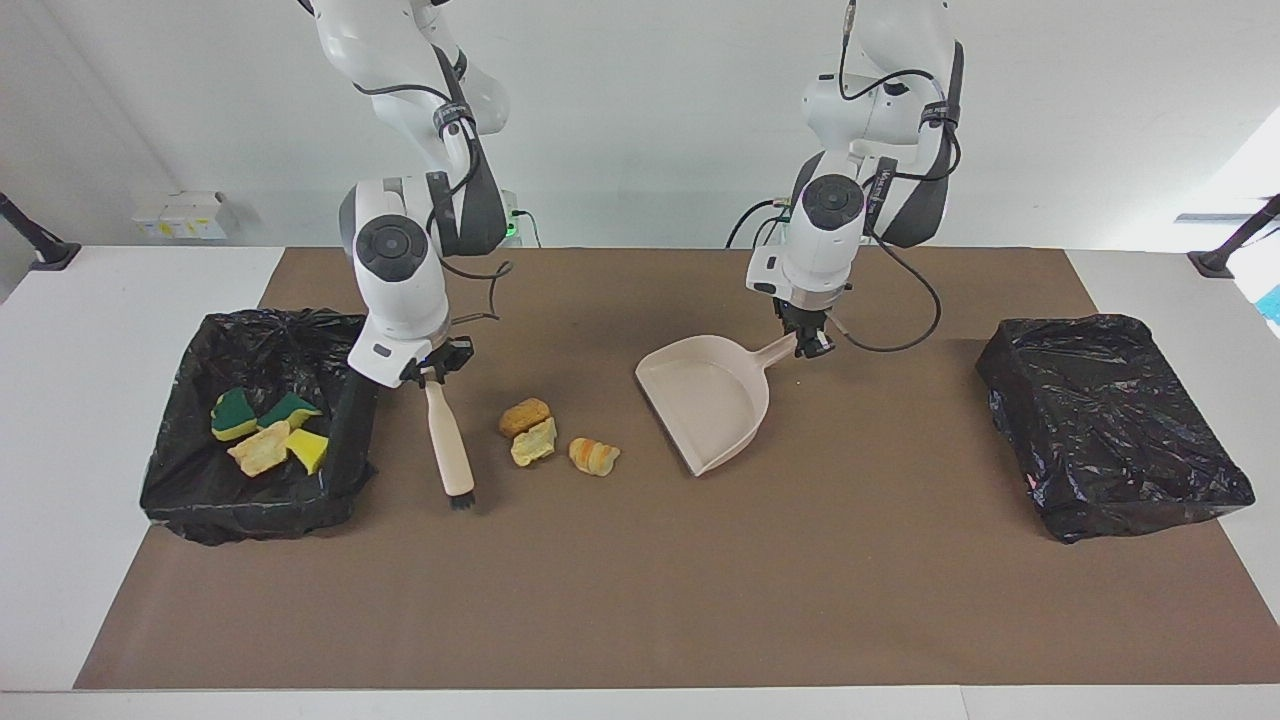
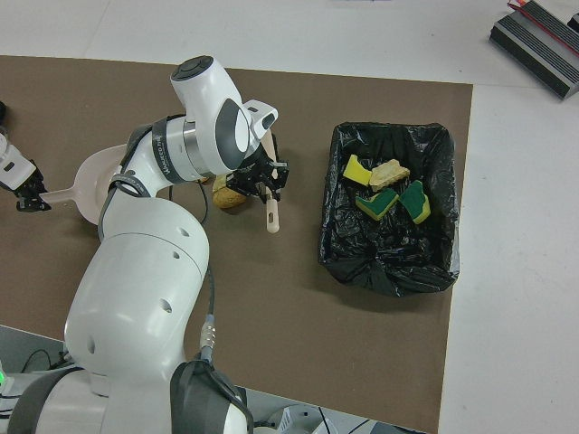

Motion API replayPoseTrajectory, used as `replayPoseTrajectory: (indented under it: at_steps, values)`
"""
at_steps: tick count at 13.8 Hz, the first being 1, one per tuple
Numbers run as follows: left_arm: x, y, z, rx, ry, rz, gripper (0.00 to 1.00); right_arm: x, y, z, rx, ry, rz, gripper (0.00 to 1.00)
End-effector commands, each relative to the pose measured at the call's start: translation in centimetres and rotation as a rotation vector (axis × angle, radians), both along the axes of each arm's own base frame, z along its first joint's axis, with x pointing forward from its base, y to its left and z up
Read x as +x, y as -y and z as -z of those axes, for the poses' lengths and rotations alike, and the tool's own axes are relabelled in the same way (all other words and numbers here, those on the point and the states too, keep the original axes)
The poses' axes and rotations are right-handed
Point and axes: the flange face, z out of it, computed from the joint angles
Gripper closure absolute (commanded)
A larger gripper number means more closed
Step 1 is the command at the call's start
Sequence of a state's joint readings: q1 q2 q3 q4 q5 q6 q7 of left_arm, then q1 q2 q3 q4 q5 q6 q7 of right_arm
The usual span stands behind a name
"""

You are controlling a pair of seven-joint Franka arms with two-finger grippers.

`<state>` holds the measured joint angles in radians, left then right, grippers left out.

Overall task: Sweep and dump trash in bin
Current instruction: 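Sweep the bread chunks toward the dustpan with the right gripper's brush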

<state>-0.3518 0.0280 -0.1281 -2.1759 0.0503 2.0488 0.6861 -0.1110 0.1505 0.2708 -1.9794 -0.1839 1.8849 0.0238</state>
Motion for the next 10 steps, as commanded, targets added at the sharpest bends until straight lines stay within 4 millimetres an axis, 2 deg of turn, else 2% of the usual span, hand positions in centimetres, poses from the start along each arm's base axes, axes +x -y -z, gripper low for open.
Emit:
replayPoseTrajectory:
  at_steps: [1, 3, 5, 7, 9, 10]
  values:
    - [-0.7, -0.2, -0.1, -0.026, -0.004, -0.005, 1.00, -5.0, -0.9, 1.4, 0.044, 0.028, 0.226, 1.00]
    - [-0.9, -0.4, 0.0, -0.030, -0.023, -0.018, 1.00, -5.2, -4.2, 3.2, 0.041, 0.053, 0.307, 1.00]
    - [-1.0, -0.4, 0.0, -0.036, -0.026, -0.025, 1.00, -4.5, -7.2, 3.9, 0.046, 0.073, 0.340, 1.00]
    - [-1.0, -0.4, 0.0, -0.036, -0.028, -0.027, 1.00, -3.3, -9.8, 4.8, 0.059, 0.063, 0.322, 1.00]
    - [-1.2, -0.5, 0.2, -0.033, -0.033, -0.027, 1.00, -3.2, -12.6, 5.6, 0.068, 0.054, 0.269, 1.00]
    - [-1.2, -0.5, 0.2, -0.033, -0.033, -0.027, 1.00, -3.3, -14.0, 5.3, 0.075, 0.056, 0.230, 1.00]
